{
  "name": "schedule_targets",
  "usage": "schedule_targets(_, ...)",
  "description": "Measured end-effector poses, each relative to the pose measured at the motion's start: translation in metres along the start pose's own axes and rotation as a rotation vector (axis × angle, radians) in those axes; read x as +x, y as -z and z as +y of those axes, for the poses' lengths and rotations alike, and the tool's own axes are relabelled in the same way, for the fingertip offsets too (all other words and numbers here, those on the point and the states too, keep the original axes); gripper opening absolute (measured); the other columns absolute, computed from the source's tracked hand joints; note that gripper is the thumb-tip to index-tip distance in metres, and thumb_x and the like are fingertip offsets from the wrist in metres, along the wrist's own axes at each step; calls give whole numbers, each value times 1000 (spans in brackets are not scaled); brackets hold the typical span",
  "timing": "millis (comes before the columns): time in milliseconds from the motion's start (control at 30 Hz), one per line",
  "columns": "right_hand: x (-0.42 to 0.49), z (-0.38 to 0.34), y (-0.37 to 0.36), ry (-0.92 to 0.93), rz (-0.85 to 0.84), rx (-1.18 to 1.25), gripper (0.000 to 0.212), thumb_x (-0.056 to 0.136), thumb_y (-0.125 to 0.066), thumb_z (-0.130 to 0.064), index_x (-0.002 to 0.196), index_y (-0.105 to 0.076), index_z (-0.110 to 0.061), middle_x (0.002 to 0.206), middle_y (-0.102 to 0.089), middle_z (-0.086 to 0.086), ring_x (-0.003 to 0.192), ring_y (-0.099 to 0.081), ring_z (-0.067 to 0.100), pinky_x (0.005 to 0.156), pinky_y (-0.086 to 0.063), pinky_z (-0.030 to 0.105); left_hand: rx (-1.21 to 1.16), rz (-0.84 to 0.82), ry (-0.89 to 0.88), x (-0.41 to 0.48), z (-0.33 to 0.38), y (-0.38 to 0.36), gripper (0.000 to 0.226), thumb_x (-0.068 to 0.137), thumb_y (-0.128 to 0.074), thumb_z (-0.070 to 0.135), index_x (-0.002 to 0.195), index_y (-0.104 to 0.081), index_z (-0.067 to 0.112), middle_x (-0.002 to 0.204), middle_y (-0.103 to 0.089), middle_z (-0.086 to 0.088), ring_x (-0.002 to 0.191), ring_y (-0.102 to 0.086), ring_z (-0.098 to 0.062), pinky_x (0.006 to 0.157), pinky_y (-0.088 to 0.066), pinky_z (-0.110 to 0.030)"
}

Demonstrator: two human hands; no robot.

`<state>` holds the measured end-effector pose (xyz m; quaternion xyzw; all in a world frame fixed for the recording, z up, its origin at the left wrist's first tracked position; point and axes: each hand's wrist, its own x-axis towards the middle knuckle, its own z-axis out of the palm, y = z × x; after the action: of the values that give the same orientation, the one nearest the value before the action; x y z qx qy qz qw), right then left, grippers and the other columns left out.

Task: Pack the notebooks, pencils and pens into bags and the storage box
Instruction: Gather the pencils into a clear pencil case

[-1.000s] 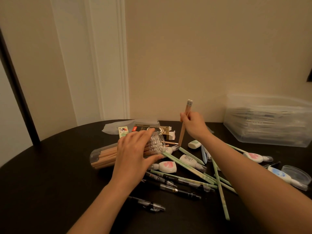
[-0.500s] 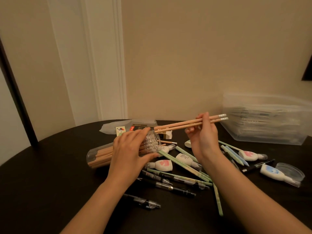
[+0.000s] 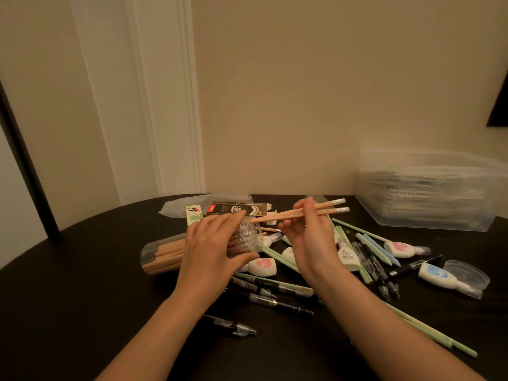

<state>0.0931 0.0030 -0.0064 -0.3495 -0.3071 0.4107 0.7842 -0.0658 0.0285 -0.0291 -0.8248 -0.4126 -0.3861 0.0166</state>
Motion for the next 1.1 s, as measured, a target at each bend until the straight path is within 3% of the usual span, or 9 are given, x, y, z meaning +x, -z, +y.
schedule_targets(100,-11,11,-3,62,-110,-349,25,99,-42,-29,95,-66,-20,89,-67,-5,87,-61,5,73,-49,18,15,-11,-13,-1,2,-2,76,71,-72,48,138,-43,28,132,-52,8,126,-40,-14,103,-14,-27)
schedule_targets(167,-17,17,-7,13,-204,-443,24,99,-42,-30,113,-62,-33,115,-63,-7,103,-57,-3,76,-47,13,21,-10,-26,-2,2,-2,75,70,-73,47,137,-45,26,129,-55,6,123,-44,-16,102,-17,-29)
schedule_targets(267,-23,20,-13,-107,-343,-436,37,101,-40,-26,137,-44,-33,125,-55,-9,97,-59,-6,70,-50,10,12,-4,-26,-2,3,-3,74,68,-77,41,134,-49,23,126,-58,4,120,-48,-19,100,-21,-32)
schedule_targets(333,-24,21,-13,-170,-374,-403,45,99,-42,-31,143,-35,-31,125,-54,-8,98,-57,-2,79,-50,14,4,7,-21,-1,3,-2,74,67,-78,39,134,-49,23,126,-58,3,120,-48,-19,100,-21,-32)
schedule_targets(433,-22,18,-8,-118,-290,-325,48,94,-48,-34,141,-37,-28,117,-59,-10,102,-58,1,78,-48,16,-8,16,-4,0,2,1,75,69,-75,44,136,-47,24,129,-56,4,123,-45,-18,102,-19,-31)
schedule_targets(600,-21,13,2,301,-90,-434,31,97,-48,-16,122,-49,-34,113,-59,-9,103,-58,-3,82,-49,12,-33,37,32,1,1,6,75,73,-71,46,139,-42,27,134,-52,6,127,-39,-16,108,-18,-34)
schedule_targets(667,-24,16,4,385,-178,-501,33,100,-43,-15,122,-48,-39,122,-58,-12,113,-53,-7,87,-45,9,-41,43,40,1,1,7,75,72,-71,47,139,-42,27,134,-51,6,128,-39,-16,109,-19,-35)
schedule_targets(833,-33,37,5,373,-442,-766,38,95,-34,-36,133,-35,-42,139,-39,-25,134,-32,-4,113,-32,33,-51,65,29,0,-2,5,71,74,-70,44,138,-44,25,132,-54,6,126,-41,-16,107,-19,-34)
schedule_targets(1100,-37,37,-3,242,-586,-894,47,94,-29,-42,137,-9,-45,142,-7,-39,138,-4,-16,119,-8,25,-28,94,44,-1,-6,4,65,74,-72,32,133,-51,18,124,-59,-1,119,-48,-22,103,-26,-39)
